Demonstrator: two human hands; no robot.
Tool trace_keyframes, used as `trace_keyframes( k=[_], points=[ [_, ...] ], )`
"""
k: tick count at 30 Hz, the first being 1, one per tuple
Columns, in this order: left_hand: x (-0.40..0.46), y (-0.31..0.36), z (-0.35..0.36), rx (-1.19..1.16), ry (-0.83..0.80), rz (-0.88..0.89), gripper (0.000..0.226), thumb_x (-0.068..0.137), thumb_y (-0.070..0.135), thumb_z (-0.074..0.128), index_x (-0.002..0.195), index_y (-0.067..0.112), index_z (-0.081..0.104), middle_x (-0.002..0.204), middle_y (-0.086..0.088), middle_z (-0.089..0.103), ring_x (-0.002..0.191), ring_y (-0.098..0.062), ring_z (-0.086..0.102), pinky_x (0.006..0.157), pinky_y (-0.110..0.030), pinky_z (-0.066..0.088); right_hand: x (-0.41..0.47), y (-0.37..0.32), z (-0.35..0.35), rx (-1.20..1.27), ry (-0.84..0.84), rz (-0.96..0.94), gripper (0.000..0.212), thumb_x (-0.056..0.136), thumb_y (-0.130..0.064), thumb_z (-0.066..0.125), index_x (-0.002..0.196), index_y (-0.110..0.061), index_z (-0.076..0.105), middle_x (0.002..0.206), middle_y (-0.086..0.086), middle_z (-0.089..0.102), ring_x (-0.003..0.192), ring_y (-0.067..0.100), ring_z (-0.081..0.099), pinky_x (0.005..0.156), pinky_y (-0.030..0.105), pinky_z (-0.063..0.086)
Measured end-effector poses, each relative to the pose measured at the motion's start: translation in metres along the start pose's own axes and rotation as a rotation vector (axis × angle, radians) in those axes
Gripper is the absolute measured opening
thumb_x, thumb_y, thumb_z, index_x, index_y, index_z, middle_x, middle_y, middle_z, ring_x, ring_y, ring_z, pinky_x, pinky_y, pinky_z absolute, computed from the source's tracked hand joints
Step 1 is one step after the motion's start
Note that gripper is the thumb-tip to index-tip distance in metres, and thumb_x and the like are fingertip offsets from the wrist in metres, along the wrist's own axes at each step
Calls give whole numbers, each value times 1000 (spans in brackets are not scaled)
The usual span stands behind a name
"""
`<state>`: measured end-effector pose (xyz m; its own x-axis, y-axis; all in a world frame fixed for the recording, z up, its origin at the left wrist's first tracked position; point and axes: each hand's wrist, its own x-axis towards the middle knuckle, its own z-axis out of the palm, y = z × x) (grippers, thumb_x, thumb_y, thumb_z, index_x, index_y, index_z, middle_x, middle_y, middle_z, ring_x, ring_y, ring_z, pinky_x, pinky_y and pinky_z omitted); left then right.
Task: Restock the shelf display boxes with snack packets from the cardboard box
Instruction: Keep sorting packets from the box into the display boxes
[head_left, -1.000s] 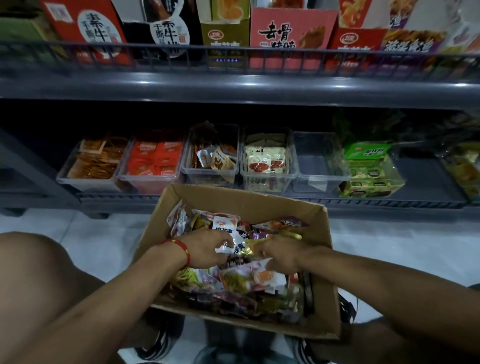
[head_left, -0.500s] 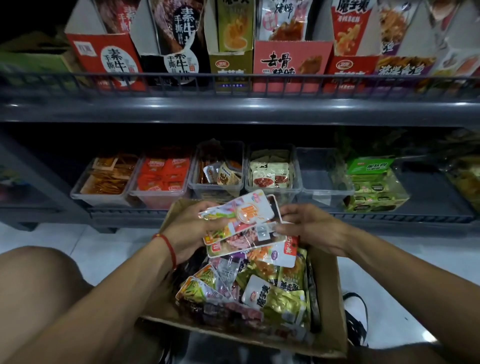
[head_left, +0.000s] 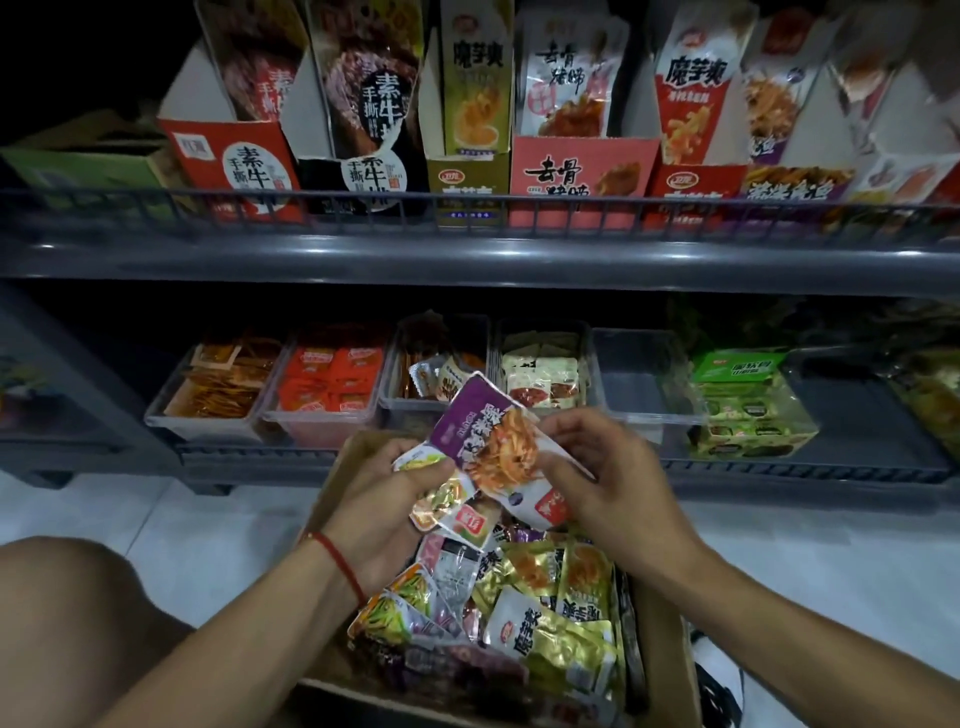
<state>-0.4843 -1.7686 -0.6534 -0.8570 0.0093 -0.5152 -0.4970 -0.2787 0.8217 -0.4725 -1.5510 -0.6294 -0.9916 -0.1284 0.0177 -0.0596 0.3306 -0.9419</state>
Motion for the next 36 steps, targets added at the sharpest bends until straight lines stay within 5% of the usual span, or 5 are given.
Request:
trace_keyframes(
  k=[11, 17, 23, 29, 36],
  points=[
    [0, 15, 4, -67, -61, 130, 83, 57, 23, 98, 132, 27, 62, 133, -16, 67, 121, -36, 64, 105, -61, 48, 26, -2, -16, 13, 45, 171, 24, 92, -16, 73, 115, -22, 74, 116, -5, 72, 84, 12, 76, 64, 36, 64],
    [-4, 26, 11, -137, -16, 226, 61, 74, 0, 82, 127, 24, 61, 117, -17, 74, 109, -36, 71, 102, -60, 51, 19, -21, -23, 424, -47, 409, 30, 94, -4, 68, 122, -9, 58, 105, 11, 78, 95, 33, 76, 79, 49, 61],
    [-22, 34, 16, -128, -170, 270, 59, 75, 1, 75, 127, 24, 59, 110, -16, 76, 92, -31, 76, 64, -36, 62, 23, -70, -82, 27, 171, 149, 19, 94, -3, 66, 113, -9, 65, 97, 6, 79, 87, 20, 77, 69, 30, 62],
    [-20, 45, 21, -119, -196, 310, 52, 76, -3, 73, 122, 20, 63, 110, -18, 76, 92, -35, 75, 66, -39, 62, 56, -158, -183, -545, 676, -314, 19, 97, -24, 68, 115, -24, 64, 98, -8, 67, 81, -1, 65, 68, 5, 47],
    [-21, 50, 20, -107, -134, 302, 51, 76, -6, 74, 118, 22, 66, 107, -16, 77, 90, -37, 76, 64, -40, 62, 139, -185, -246, -911, 705, -221, 23, 101, -17, 59, 124, -14, 62, 105, 8, 60, 95, 26, 62, 74, 33, 47]
  ],
)
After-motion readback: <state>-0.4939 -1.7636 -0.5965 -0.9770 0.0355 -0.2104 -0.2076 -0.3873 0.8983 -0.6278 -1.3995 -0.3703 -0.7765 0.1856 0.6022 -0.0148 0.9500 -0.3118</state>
